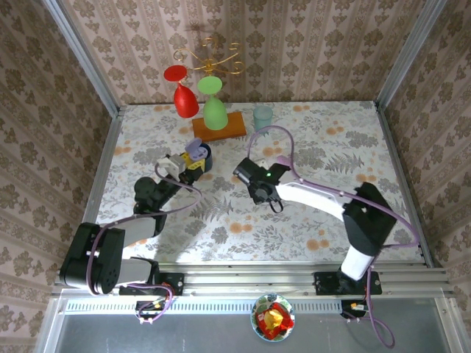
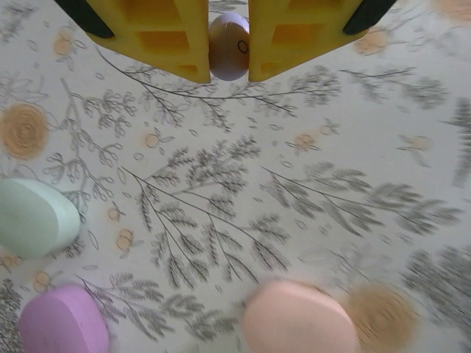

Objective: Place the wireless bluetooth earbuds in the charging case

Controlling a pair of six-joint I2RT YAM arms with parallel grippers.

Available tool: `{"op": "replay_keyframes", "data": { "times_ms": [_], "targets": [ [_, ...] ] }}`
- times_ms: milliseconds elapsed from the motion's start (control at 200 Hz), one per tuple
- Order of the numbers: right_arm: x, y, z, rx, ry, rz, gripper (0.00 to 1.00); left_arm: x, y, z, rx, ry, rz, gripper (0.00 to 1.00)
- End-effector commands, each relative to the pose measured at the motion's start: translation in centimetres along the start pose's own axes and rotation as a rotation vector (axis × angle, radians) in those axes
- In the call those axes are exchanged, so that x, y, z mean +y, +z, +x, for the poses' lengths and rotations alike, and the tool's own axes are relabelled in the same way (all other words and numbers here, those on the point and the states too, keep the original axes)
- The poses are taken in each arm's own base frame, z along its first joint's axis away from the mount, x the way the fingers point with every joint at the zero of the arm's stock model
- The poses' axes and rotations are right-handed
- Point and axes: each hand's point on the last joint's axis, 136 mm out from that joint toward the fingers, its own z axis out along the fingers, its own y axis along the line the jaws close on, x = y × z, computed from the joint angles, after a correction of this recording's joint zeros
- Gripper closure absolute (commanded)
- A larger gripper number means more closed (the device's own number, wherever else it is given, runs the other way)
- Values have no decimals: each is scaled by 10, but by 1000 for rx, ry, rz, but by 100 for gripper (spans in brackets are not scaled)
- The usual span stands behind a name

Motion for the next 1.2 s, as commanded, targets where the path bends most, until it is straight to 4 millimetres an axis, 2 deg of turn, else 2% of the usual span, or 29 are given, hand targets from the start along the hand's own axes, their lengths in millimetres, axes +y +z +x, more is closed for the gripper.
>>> {"op": "replay_keyframes", "data": {
  "times_ms": [0,75,250,375,440,465,565,895,1195],
  "targets": [
    [18,-27,-27,-94,91,-224,82,-6,3,6,4,37,11,74],
    [18,-41,-34,-109,136,-304,82,-14,7,8,8,47,30,74],
    [21,-71,-62,-203,232,-500,83,-28,17,14,21,52,74,74],
    [32,-97,-82,-272,231,-618,82,-39,25,21,34,63,104,74],
    [36,-105,-90,-301,233,-654,83,-41,29,23,37,71,107,74],
    [38,-108,-92,-309,233,-664,83,-53,32,24,37,71,137,74],
    [46,-119,-103,-340,232,-716,83,-58,37,29,47,77,136,74],
    [77,-128,-117,-343,206,-834,83,-81,50,34,50,90,203,74],
    [84,-114,-113,-303,199,-825,83,-85,54,29,35,89,211,74]
  ]
}}
